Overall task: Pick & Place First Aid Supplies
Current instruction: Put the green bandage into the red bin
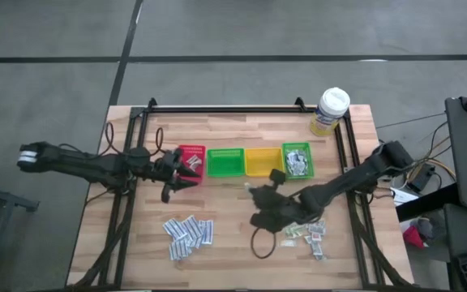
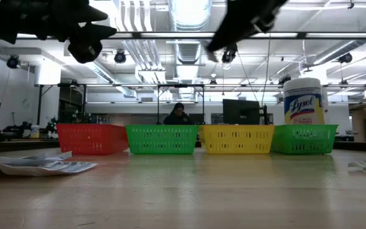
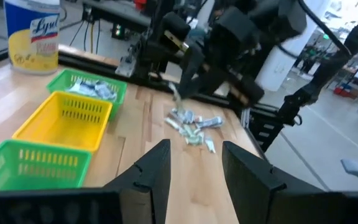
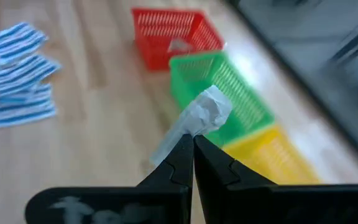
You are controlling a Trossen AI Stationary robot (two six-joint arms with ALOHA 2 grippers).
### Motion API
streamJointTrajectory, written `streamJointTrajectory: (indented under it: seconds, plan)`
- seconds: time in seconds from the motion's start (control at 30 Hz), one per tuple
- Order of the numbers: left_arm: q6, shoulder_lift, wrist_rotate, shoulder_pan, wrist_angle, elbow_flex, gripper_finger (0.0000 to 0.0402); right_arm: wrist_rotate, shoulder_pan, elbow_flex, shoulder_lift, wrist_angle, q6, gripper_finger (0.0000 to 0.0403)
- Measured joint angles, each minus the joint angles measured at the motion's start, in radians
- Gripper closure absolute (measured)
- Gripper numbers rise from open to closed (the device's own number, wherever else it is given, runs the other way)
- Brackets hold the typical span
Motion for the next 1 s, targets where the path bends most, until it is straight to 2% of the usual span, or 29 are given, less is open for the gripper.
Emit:
streamJointTrajectory:
  seconds: [0.17,0.37,0.73,1.0]
  plan:
    - [0.026,0.042,0.000,-0.016,0.092,-0.025,0.0264,0.184,0.000,0.120,0.138,0.055,-0.148,0.0394]
    - [0.094,0.092,0.000,-0.038,0.152,-0.025,0.0264,0.378,0.000,0.270,0.299,0.053,-0.250,0.0394]
    - [0.182,0.216,-0.003,-0.049,0.279,-0.024,0.0264,0.492,0.000,0.464,0.471,0.059,-0.373,0.0394]
    - [0.190,0.301,-0.004,-0.049,0.343,-0.024,0.0264,0.499,0.000,0.533,0.485,0.079,-0.426,0.0394]
